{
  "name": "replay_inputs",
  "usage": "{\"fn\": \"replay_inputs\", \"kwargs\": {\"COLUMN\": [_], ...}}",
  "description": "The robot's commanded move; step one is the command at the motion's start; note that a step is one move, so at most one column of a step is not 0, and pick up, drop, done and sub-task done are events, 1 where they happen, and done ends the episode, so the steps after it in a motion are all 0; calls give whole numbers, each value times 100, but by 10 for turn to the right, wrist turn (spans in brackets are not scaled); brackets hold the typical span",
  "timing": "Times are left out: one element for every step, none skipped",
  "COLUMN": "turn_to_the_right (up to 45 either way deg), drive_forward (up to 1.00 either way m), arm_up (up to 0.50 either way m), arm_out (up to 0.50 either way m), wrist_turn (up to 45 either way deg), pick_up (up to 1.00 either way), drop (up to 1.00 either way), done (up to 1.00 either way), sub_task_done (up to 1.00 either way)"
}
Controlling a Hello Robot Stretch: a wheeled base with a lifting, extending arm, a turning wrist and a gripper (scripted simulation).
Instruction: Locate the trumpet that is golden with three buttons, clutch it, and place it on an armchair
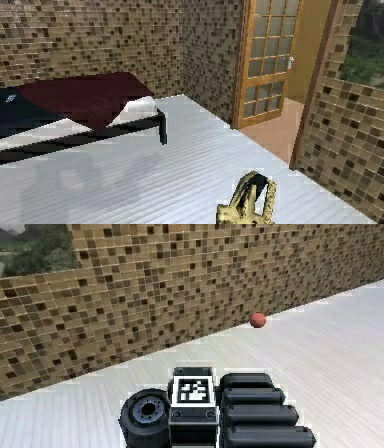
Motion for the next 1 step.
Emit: {"fn": "replay_inputs", "kwargs": {"turn_to_the_right": [30], "drive_forward": [0], "arm_up": [0], "arm_out": [0], "wrist_turn": [0], "pick_up": [0], "drop": [0], "done": [0], "sub_task_done": [0]}}
